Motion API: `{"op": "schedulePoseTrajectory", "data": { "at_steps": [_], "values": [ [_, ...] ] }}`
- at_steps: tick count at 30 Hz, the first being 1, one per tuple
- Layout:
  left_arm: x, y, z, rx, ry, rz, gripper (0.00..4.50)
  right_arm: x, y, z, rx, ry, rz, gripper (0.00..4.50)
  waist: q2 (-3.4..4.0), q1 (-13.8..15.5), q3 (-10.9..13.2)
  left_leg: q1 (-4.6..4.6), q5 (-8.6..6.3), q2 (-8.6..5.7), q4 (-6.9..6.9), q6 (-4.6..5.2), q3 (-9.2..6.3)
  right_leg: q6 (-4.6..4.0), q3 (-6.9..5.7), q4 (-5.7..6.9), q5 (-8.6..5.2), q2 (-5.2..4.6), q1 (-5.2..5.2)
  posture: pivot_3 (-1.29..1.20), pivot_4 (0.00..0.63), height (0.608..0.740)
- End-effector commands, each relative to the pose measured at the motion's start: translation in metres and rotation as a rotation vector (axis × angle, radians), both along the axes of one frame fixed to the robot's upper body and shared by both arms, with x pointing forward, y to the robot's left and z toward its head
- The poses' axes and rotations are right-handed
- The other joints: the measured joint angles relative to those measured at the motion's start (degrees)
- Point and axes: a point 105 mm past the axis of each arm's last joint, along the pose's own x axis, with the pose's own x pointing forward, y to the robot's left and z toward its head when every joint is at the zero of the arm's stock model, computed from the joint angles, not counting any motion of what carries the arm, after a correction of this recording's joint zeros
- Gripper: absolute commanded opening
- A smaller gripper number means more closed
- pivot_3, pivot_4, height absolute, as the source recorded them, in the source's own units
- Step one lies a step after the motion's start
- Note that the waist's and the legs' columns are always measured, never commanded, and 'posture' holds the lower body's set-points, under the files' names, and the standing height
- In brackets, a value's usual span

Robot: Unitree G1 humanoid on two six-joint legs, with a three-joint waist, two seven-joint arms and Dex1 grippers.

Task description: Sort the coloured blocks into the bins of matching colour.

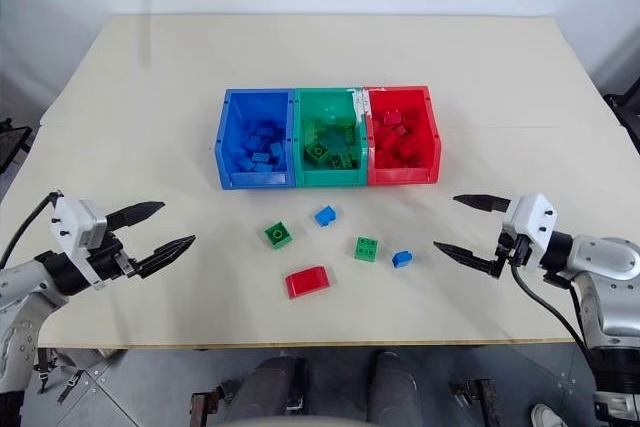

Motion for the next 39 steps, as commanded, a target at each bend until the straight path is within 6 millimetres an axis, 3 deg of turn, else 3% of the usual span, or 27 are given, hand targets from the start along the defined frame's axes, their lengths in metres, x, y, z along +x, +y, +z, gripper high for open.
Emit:
{"op": "schedulePoseTrajectory", "data": {
  "at_steps": [1, 4, 10, 14, 17, 26, 32, 37, 39],
  "values": [
    [0.001, -0.005, 0.006, 0.026, -0.024, -0.039, 4.47, -0.004, 0.004, 0.012, 0.007, -0.046, 0.012, 4.50, 0.00, 0.0, 0.0, 0.00, 0.00, 0.00, 0.00, 0.00, 0.00, 0.00, 0.00, 0.00, 0.00, 0.00, 0.00, 0.00, 0.150, 0.740],
    [0.003, -0.007, 0.006, 0.014, -0.035, -0.048, 4.47, -0.004, 0.006, 0.013, 0.011, -0.045, 0.015, 4.50, 0.00, 0.0, 0.0, 0.01, 0.00, 0.00, 0.03, 0.00, 0.00, 0.00, 0.01, 0.02, 0.00, 0.01, 0.00, 0.00, 0.150, 0.740],
    [-0.014, -0.055, 0.001, 0.072, -0.049, -0.422, 4.47, -0.023, 0.044, 0.031, 0.052, -0.046, 0.206, 4.50, 0.00, 0.0, 0.0, 0.01, -0.01, 0.03, 0.04, -0.02, 0.00, 0.00, 0.01, 0.01, 0.00, 0.02, 0.00, 0.00, 0.150, 0.740],
    [-0.018, -0.068, -0.001, 0.100, -0.050, -0.525, 4.47, -0.031, 0.052, 0.030, 0.032, -0.054, 0.236, 4.50, 0.00, 0.1, 0.0, 0.00, -0.04, 0.03, 0.05, -0.02, 0.00, 0.00, 0.01, -0.01, 0.00, 0.03, 0.00, 0.00, 0.150, 0.740],
    [-0.006, -0.081, 0.004, 0.076, -0.063, -0.539, 4.47, -0.030, 0.032, 0.021, 0.002, -0.059, 0.150, 4.50, 0.00, 0.7, 0.0, -0.03, -0.04, -0.01, 0.10, -0.01, -0.02, 0.00, -0.07, -0.04, 0.00, 0.03, 0.09, 0.00, 0.150, 0.740],
    [-0.002, -0.086, -0.002, 0.038, -0.005, -0.559, 4.47, -0.044, -0.032, -0.006, -0.148, 0.031, -0.007, 4.50, 0.00, 0.0, 0.0, 0.05, -0.10, 0.05, 0.14, 0.09, 0.07, 0.10, 0.02, -0.11, 0.05, 0.12, 0.17, 0.00, 0.150, 0.740],
    [-0.002, -0.084, 0.000, 0.041, -0.004, -0.557, 4.47, -0.038, -0.005, -0.004, -0.134, 0.033, 0.119, 4.50, 0.01, -0.3, 0.0, 0.15, -0.08, 0.19, 0.20, 0.04, 0.12, 0.04, 0.21, -0.07, 0.09, 0.26, 0.18, 0.00, 0.150, 0.740],
    [-0.006, -0.078, -0.001, 0.048, 0.003, -0.524, 4.47, -0.023, 0.041, -0.007, -0.122, 0.066, 0.289, 4.50, 0.00, -0.4, 0.0, 0.15, -0.10, 0.26, 0.25, -0.02, 0.10, 0.00, 0.29, -0.09, 0.11, 0.36, 0.18, 0.00, 0.150, 0.740],
    [-0.008, -0.076, 0.000, 0.046, 0.002, -0.510, 4.47, -0.015, 0.050, -0.009, -0.125, 0.061, 0.310, 4.50, 0.02, -0.3, 0.0, 0.14, -0.12, 0.31, 0.26, -0.06, 0.08, -0.03, 0.30, -0.09, 0.13, 0.43, 0.16, 0.00, 0.150, 0.740]
  ]
}}
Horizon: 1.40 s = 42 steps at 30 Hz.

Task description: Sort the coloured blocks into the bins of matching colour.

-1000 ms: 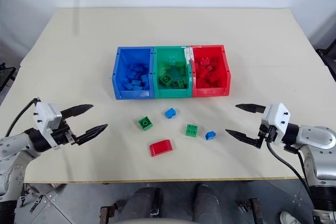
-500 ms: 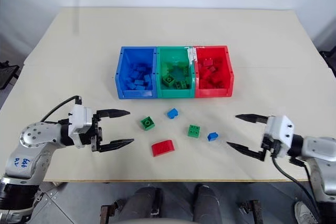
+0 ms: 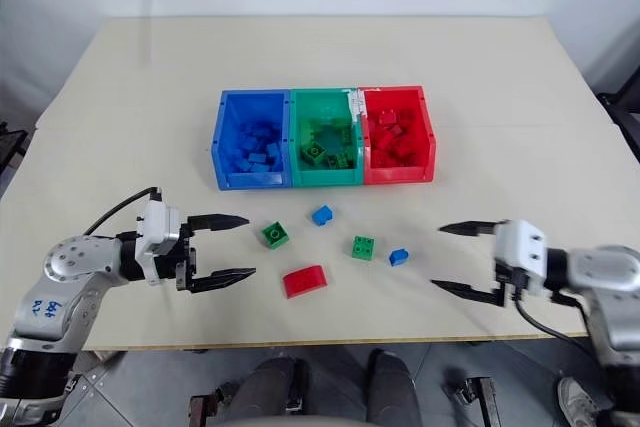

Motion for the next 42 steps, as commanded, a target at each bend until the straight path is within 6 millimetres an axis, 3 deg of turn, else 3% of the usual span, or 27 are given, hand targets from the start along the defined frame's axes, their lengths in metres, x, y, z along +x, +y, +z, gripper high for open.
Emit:
{"op": "schedulePoseTrajectory", "data": {
  "at_steps": [1, 9, 12, 22, 26, 29, 32, 35, 42],
  "values": [
    [-0.004, 0.002, 0.011, -0.003, -0.043, 0.014, 4.47, 0.007, 0.014, -0.002, -0.012, 0.005, 0.048, 4.50, 0.02, 0.2, 0.0, -0.02, 0.00, 0.00, -0.01, 0.00, -0.02, 0.00, 0.00, 0.00, 0.00, 0.02, -0.03, 0.00, 0.150, 0.740],
    [-0.009, 0.005, 0.012, -0.013, -0.057, 0.071, 4.47, 0.024, 0.027, -0.026, -0.033, 0.059, 0.087, 4.50, 0.03, 0.4, 0.0, -0.13, -0.04, -0.02, 0.01, -0.01, -0.05, 0.00, -0.02, -0.08, 0.00, 0.04, -0.04, 0.00, 0.150, 0.740],
    [-0.010, 0.011, 0.013, -0.017, -0.064, 0.113, 4.50, 0.026, 0.018, -0.033, -0.050, 0.075, 0.081, 3.92, 0.03, 0.3, 0.0, -0.12, -0.04, 0.01, 0.02, -0.02, -0.02, -0.01, 0.00, -0.07, 0.00, 0.09, -0.04, 0.00, 0.150, 0.740],
    [-0.007, 0.012, 0.014, -0.026, -0.073, 0.136, 4.50, 0.032, 0.024, -0.029, -0.004, 0.044, 0.093, 0.48, 0.03, 0.2, 0.0, -0.07, -0.05, 0.09, 0.04, -0.05, 0.01, -0.01, 0.04, -0.03, 0.00, 0.15, -0.05, 0.00, 0.150, 0.740],
    [-0.006, 0.014, 0.015, -0.026, -0.076, 0.148, 4.50, 0.030, 0.020, -0.019, 0.022, 0.049, 0.077, 0.47, 0.03, 0.3, 0.0, -0.08, -0.05, 0.08, 0.05, -0.06, 0.01, -0.01, 0.05, -0.04, 0.00, 0.15, -0.05, 0.00, 0.150, 0.740],
    [-0.005, 0.018, 0.014, -0.026, -0.076, 0.171, 4.50, 0.032, 0.023, 0.007, 0.093, 0.069, 0.058, 0.47, 0.04, 0.3, 0.0, -0.09, -0.05, 0.09, 0.05, -0.06, 0.01, -0.01, 0.05, -0.04, 0.01, 0.15, -0.05, 0.00, 0.150, 0.740],
    [-0.005, 0.024, 0.012, -0.027, -0.074, 0.214, 4.50, 0.033, 0.043, 0.041, 0.105, 0.114, 0.084, 0.47, 0.10, -0.2, 0.1, -0.09, -0.05, 0.11, 0.06, -0.06, 0.02, -0.04, 0.10, -0.01, 0.02, 0.15, -0.10, 0.00, 0.150, 0.740],
    [-0.003, 0.032, 0.008, -0.041, -0.058, 0.290, 4.50, 0.055, 0.092, 0.081, 0.273, 0.170, 0.066, 0.47, 0.10, -1.3, 0.1, -0.09, -0.06, 0.32, 0.05, -0.17, 0.13, -0.20, 0.11, 0.01, 0.10, 0.24, -0.22, 0.00, 0.150, 0.740],
    [-0.008, 0.056, 0.003, -0.091, -0.057, 0.481, 4.50, 0.089, 0.179, 0.100, 0.252, 0.160, 0.031, 0.47, 0.04, -1.3, 0.0, -0.49, -0.05, 0.62, 0.01, -0.45, 0.49, -0.62, 0.20, 0.46, 0.05, 0.46, -1.02, 0.00, 0.150, 0.740]
  ]
}}
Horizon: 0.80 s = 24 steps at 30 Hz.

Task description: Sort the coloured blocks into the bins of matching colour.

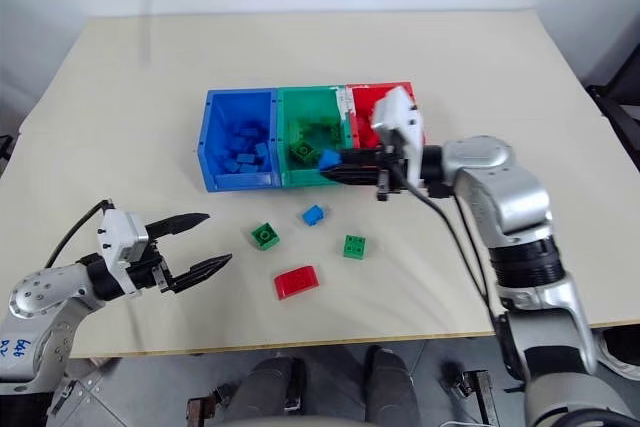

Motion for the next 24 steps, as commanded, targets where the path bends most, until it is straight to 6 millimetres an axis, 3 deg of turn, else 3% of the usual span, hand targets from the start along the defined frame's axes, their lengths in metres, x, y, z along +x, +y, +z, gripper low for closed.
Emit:
{"op": "schedulePoseTrajectory", "data": {
  "at_steps": [1, 5, 8, 15, 24],
  "values": [
    [-0.004, 0.010, 0.006, -0.010, -0.034, 0.074, 4.50, 0.021, 0.034, 0.017, 0.043, 0.029, -0.090, 0.47, 0.00, -0.2, 0.0, -0.02, 0.00, -0.02, 0.01, 0.02, 0.14, 0.00, 0.04, 0.05, 0.00, -0.02, -0.07, 0.00, 0.150, 0.740],
    [-0.012, 0.010, 0.002, -0.025, -0.032, 0.111, 4.50, 0.043, 0.071, 0.025, 0.058, -0.048, -0.171, 0.47, -0.04, -0.2, 0.0, -0.01, -0.01, -0.03, 0.03, 0.04, 0.17, 0.00, 0.06, 0.13, 0.00, -0.04, -0.11, 0.00, 0.150, 0.740],
    [-0.016, 0.009, 0.001, -0.035, -0.032, 0.127, 4.50, 0.045, 0.091, 0.028, 0.064, -0.070, -0.172, 0.47, -0.08, -0.2, 0.0, -0.02, -0.02, -0.05, 0.02, 0.06, 0.17, 0.00, 0.10, 0.14, 0.00, -0.05, -0.13, 0.00, 0.150, 0.740],
    [-0.018, 0.006, 0.000, -0.044, -0.034, 0.135, 4.50, 0.048, 0.113, 0.029, 0.045, -0.117, -0.183, 0.47, -0.08, -1.1, 0.0, -0.04, -0.02, -0.03, -0.02, 0.06, 0.36, -0.01, 0.26, 0.31, 0.00, -0.04, -0.38, 0.00, 0.150, 0.740],
    [-0.012, -0.001, 0.003, -0.054, -0.041, 0.103, 4.50, 0.048, 0.117, 0.032, 0.093, -0.113, -0.170, 3.49, -0.10, -1.8, -0.1, -0.07, -0.02, 0.06, -0.07, 0.06, 0.98, -0.06, 0.49, 0.64, -0.03, -0.05, -0.90, 0.00, 0.150, 0.740]
  ]
}}
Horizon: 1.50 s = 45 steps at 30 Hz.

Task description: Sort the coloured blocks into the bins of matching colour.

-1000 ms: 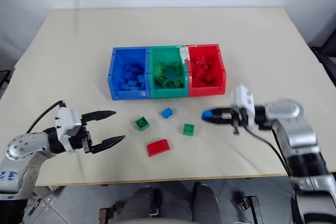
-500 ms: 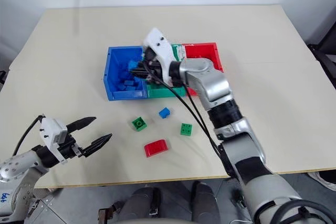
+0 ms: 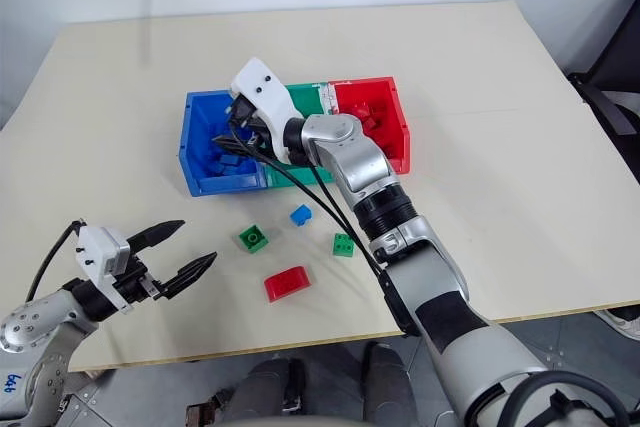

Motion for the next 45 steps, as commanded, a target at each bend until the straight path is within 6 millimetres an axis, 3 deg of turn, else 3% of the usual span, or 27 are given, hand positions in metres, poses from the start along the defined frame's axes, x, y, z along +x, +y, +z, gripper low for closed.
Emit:
{"op": "schedulePoseTrajectory", "data": {
  "at_steps": [1, 3, 8, 13, 15, 21, 24, 29, 32, 34, 42, 45],
  "values": [
    [0.001, -0.010, 0.007, -0.009, -0.028, -0.047, 4.50, -0.003, -0.005, 0.022, 0.042, -0.081, 0.029, 3.83, 0.00, 0.0, 0.0, 0.00, 0.00, 0.00, 0.00, 0.00, 0.00, 0.00, 0.01, 0.00, 0.00, 0.00, 0.00, 0.00, 0.150, 0.740],
    [0.003, -0.014, 0.008, -0.018, -0.027, -0.065, 4.50, -0.004, -0.019, 0.025, 0.051, -0.099, 0.037, 4.48, -0.01, 0.2, 0.0, 0.00, 0.00, 0.00, 0.00, 0.00, 0.02, 0.00, 0.05, 0.00, 0.00, 0.00, -0.02, 0.00, 0.150, 0.740],
    [0.010, -0.023, 0.010, -0.019, -0.030, -0.123, 4.50, -0.013, -0.073, 0.009, 0.031, -0.165, 0.059, 4.48, -0.12, 0.6, -0.1, -0.01, -0.10, -0.09, 0.05, 0.15, 0.00, 0.01, 0.05, -0.02, 0.01, -0.09, 0.04, 0.00, 0.150, 0.740],
    [0.022, -0.025, 0.013, -0.014, -0.038, -0.160, 4.50, -0.046, -0.144, -0.022, 0.016, -0.230, 0.095, 4.48, -0.11, 0.6, -0.1, -0.01, -0.12, -0.10, -0.01, 0.16, 0.12, 0.04, 0.03, -0.13, 0.03, -0.07, 0.02, 0.00, 0.150, 0.740],
    [0.026, -0.028, 0.013, -0.011, -0.039, -0.181, 4.50, -0.060, -0.176, -0.033, 0.035, -0.219, 0.067, 4.48, -0.11, 0.5, -0.1, -0.01, -0.12, -0.09, -0.01, 0.16, 0.16, 0.04, 0.02, -0.15, 0.03, -0.06, 0.02, 0.00, 0.150, 0.740],
    [0.026, -0.038, 0.011, -0.003, -0.014, -0.267, 4.50, -0.089, -0.246, -0.058, 0.035, -0.163, -0.125, 4.48, -0.11, 0.7, -0.1, 0.17, -0.11, 0.00, 0.01, 0.15, 0.36, 0.06, 0.09, -0.13, 0.04, -0.03, 0.12, 0.00, 0.150, 0.740],
    [0.027, -0.039, 0.017, 0.004, -0.010, -0.304, 4.50, -0.105, -0.273, -0.069, -0.001, -0.138, -0.198, 4.48, -0.12, 1.3, -0.1, 0.22, -0.11, -0.01, 0.08, 0.16, 0.38, 0.09, 0.18, -0.11, 0.06, -0.05, 0.16, 0.00, 0.150, 0.740],
    [0.026, -0.032, 0.021, 0.045, -0.001, -0.338, 4.50, -0.115, -0.300, -0.081, -0.092, -0.144, -0.259, 4.48, -0.11, 1.6, -0.1, 0.40, -0.11, 0.01, 0.08, 0.17, 0.54, 0.07, 0.32, -0.09, 0.08, -0.04, 0.21, 0.00, 0.150, 0.740],
    [0.028, -0.027, 0.022, 0.068, -0.015, -0.321, 4.50, -0.108, -0.300, -0.081, -0.085, -0.152, -0.270, 4.48, -0.11, 1.8, -0.1, 0.44, -0.11, 0.04, 0.10, 0.17, 0.60, 0.06, 0.36, -0.09, 0.09, -0.03, 0.21, 0.00, 0.150, 0.740],
    [0.027, -0.025, 0.022, 0.071, -0.013, -0.317, 4.50, -0.102, -0.285, -0.075, -0.050, -0.149, -0.223, 4.48, -0.11, 1.8, -0.1, 0.44, -0.11, 0.04, 0.10, 0.17, 0.61, 0.05, 0.37, -0.05, 0.10, -0.04, 0.21, 0.00, 0.150, 0.740],
    [0.018, -0.022, 0.018, 0.062, -0.005, -0.275, 4.50, -0.079, -0.199, -0.062, -0.078, -0.025, 0.059, 4.48, -0.11, 1.8, -0.1, 0.41, -0.11, 0.10, 0.11, 0.17, 0.62, 0.02, 0.39, -0.01, 0.12, -0.03, 0.13, 0.00, 0.150, 0.740],
    [0.013, -0.021, 0.017, 0.059, -0.004, -0.254, 4.50, -0.063, -0.168, -0.057, -0.108, 0.024, 0.090, 4.48, -0.11, 1.8, -0.1, 0.38, -0.12, 0.09, 0.14, 0.18, 0.62, 0.02, 0.40, 0.00, 0.12, -0.06, 0.11, 0.00, 0.150, 0.740]
  ]
}}
